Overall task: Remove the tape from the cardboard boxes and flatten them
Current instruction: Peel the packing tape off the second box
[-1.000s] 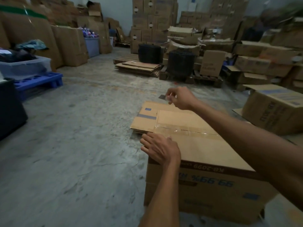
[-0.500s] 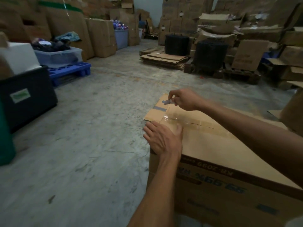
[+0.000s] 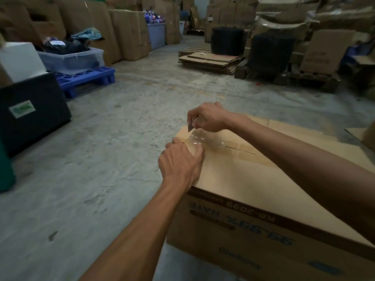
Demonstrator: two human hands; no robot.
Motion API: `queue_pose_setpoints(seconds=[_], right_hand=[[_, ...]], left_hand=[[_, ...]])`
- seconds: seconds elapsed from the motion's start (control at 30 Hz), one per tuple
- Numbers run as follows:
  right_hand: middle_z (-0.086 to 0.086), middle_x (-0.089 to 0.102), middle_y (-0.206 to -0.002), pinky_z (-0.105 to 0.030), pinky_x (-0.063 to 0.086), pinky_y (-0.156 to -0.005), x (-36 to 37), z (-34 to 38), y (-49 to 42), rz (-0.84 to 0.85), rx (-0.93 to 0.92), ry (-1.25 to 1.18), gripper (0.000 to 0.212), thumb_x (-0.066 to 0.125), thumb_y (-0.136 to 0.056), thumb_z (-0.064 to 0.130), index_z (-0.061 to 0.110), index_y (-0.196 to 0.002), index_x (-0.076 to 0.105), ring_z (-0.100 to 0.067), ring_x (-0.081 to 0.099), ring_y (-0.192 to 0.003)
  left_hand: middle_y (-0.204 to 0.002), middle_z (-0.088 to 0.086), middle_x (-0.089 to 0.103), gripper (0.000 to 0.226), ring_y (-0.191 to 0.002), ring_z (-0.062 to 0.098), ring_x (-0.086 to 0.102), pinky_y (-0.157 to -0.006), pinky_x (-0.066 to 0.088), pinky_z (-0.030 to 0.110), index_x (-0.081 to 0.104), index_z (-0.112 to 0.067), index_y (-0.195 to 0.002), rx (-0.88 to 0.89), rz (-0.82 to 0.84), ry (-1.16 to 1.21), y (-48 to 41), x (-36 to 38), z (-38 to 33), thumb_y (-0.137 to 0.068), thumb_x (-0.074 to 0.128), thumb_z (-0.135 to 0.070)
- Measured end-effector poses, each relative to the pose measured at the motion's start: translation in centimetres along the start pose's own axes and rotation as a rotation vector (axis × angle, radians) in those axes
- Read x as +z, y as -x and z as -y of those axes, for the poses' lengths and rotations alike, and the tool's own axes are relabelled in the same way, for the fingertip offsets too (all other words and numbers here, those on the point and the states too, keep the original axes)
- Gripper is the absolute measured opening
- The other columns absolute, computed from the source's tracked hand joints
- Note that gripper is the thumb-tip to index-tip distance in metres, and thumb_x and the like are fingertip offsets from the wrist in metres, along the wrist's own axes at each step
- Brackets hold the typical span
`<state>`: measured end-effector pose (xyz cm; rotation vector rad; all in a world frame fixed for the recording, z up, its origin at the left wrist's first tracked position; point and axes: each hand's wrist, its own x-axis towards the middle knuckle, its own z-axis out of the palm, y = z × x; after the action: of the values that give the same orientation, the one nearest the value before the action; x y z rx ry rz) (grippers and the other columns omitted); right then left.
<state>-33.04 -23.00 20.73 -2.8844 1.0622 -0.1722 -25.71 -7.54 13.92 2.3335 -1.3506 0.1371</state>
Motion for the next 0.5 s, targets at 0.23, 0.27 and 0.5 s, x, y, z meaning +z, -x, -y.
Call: queue_pose_setpoints(seconds=[0.23, 0.27, 0.5], right_hand=[[0.021, 0.068, -0.092, -0.043, 0.028, -0.092, -1.4, 3.2, -0.5, 0.139, -0.067, 0.05, 0.025, 0.056, -0.087, 0.018, 0.038, -0.093, 0.071, -0.009, 0.05, -0.104], [0.021, 0.066, -0.094, -0.043, 0.028, -0.093, -1.5, 3.5, -0.6, 0.168, -0.078, 0.078, 0.024, 0.056, -0.089, 0.02, 0.038, -0.093, 0.071, -0.009, 0.048, -0.103], [0.025, 0.053, -0.09, -0.037, 0.038, -0.089, -0.8, 4.5, -1.2, 0.319, -0.176, 0.151, 0.019, 0.059, -0.092, 0.024, 0.04, -0.094, 0.071, -0.013, 0.034, -0.107]], left_hand=[[-0.106, 0.015, 0.063, 0.028, -0.089, 0.03, 0.062, -0.067, 0.036, 0.033, 0.053, -0.005, -0.111, 0.022, -0.003, 0.127, 0.4, -0.6, 1.0, -0.099, 0.035, -0.021], [-0.107, 0.015, 0.063, 0.027, -0.09, 0.03, 0.062, -0.068, 0.037, 0.034, 0.053, -0.004, -0.111, 0.018, 0.005, 0.152, 0.4, -0.7, 1.1, -0.098, 0.035, -0.018], [-0.112, 0.015, 0.062, 0.032, -0.093, 0.03, 0.065, -0.069, 0.044, 0.034, 0.053, -0.001, -0.12, -0.03, 0.019, 0.161, 1.1, -1.5, 1.2, -0.097, 0.037, -0.015]])
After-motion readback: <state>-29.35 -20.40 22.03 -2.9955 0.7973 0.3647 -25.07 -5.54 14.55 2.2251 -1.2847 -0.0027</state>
